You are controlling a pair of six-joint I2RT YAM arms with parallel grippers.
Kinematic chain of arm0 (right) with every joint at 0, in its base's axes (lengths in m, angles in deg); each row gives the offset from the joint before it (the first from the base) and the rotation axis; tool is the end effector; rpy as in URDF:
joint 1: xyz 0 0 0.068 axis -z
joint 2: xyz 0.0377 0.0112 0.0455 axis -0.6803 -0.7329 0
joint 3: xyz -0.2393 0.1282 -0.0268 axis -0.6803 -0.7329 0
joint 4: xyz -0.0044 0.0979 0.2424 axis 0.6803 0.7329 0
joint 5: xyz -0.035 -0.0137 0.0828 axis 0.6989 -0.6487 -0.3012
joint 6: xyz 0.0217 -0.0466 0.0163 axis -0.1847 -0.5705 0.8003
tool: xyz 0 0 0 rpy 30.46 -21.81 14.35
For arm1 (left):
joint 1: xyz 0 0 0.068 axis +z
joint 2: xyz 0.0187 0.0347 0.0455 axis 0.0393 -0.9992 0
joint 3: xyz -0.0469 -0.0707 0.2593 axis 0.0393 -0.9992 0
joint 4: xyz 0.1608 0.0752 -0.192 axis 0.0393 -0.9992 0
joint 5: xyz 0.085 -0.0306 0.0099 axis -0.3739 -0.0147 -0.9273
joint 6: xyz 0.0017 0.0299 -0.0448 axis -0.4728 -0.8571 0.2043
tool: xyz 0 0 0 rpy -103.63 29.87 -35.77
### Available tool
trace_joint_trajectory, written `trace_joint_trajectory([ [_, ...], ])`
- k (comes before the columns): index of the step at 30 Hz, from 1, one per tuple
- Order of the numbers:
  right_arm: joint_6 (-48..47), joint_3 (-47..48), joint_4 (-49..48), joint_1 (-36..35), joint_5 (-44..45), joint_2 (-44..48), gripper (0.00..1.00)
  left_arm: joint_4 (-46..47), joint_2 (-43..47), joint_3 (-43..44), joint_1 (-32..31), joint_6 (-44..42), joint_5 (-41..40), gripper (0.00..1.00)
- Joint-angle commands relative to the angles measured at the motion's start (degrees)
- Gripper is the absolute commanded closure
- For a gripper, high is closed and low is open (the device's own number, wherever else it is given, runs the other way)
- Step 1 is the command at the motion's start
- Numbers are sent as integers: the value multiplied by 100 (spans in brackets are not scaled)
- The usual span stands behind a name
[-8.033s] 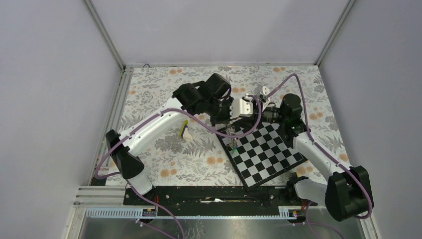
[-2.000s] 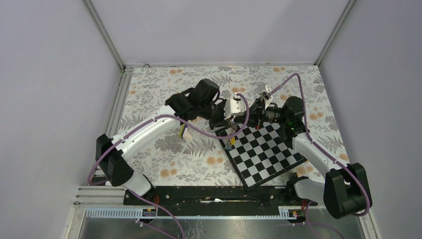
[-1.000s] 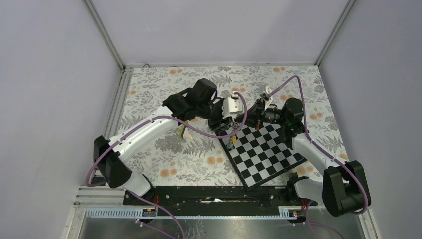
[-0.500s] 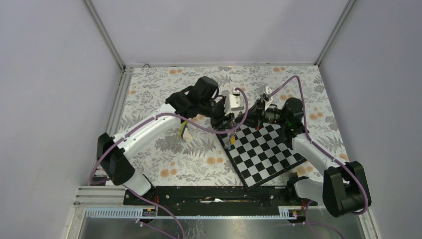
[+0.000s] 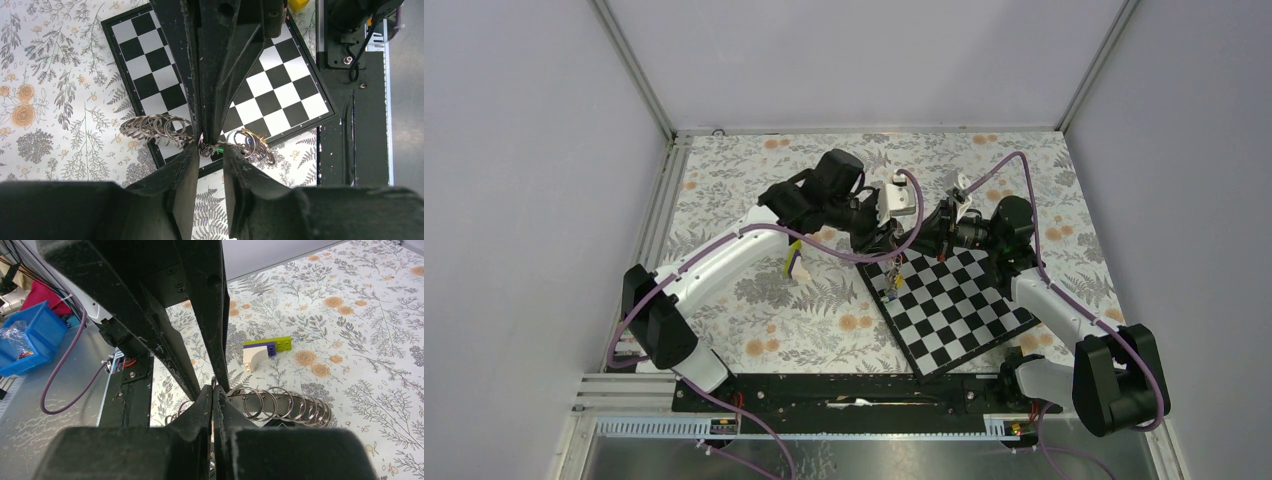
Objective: Put the keys on the keyring
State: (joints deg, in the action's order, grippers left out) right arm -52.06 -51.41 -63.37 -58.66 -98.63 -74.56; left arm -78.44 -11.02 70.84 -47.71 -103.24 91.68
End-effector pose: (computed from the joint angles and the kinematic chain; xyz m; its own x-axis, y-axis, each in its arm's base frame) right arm 0.2307 0.0989 0.2889 -0.1170 0.0876 -0.9893 -0.9829 0.1325 0.1280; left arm 0.2293 -0.2619 0.3553 -0.0354 0.5337 -0.8450 0.9989 0.0453 -0.0133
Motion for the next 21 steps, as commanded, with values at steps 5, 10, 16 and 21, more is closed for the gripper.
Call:
trace_joint_trajectory([
  [5,-96,102,-227,32,-106,190,100,300,-11,183,83,57,297,86],
  [10,-116,97,-226,28,-78,174,100,279,63,111,99,-44,224,100],
  [16,-483,135,34,41,6,274,84,-484,-71,501,67,-460,-236,100],
  [21,-1424,464,1204,41,100,434,66,-1193,-277,956,-75,-595,-759,100],
])
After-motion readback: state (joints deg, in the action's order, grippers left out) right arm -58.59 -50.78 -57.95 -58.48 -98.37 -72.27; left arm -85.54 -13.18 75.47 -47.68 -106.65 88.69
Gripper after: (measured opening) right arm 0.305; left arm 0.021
